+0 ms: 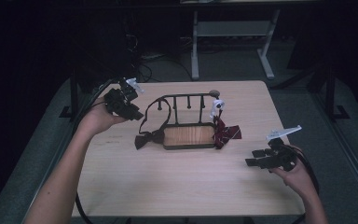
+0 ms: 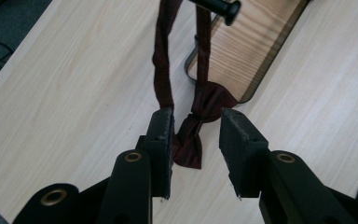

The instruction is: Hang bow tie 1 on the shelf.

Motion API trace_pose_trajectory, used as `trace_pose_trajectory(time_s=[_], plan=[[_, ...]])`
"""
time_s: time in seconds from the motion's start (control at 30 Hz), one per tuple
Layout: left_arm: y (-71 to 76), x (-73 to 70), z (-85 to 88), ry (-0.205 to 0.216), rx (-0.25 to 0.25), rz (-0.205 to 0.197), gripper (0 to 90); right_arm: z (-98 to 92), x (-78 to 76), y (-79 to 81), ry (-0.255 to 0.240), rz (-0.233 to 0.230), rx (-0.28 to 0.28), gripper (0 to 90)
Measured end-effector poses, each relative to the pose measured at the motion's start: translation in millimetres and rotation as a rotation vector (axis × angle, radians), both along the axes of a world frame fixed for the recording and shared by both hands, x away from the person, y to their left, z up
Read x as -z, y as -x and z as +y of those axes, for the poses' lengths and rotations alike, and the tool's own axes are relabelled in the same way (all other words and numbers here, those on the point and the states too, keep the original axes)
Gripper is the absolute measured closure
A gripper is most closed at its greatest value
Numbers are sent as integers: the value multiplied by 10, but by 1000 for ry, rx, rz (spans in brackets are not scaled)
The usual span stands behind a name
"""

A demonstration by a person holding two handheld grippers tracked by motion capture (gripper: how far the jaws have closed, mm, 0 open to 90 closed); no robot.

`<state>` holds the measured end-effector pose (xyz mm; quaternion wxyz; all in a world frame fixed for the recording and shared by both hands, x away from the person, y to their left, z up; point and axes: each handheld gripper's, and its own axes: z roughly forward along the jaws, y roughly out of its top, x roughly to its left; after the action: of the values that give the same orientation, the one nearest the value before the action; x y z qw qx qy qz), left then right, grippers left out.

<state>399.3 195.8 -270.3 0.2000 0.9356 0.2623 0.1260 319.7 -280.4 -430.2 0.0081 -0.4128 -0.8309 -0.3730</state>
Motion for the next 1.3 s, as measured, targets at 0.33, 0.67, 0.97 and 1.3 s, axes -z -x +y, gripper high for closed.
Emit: trace_pose_trajectory(time_s=[0.33,0.67,0.97,1.3], plan=[[139,53,40,17,25,-4,643,-22,-8,4,-1,-2,8,416],[278,157,94,32,46,-7,623,-28,-4,0,2,-2,10,416],[352,255,163,52,48,3,606,-34,-13,4,2,-4,12,410],[434,489,172,75,53,20,585,-26,-9,4,10,-2,13,408]])
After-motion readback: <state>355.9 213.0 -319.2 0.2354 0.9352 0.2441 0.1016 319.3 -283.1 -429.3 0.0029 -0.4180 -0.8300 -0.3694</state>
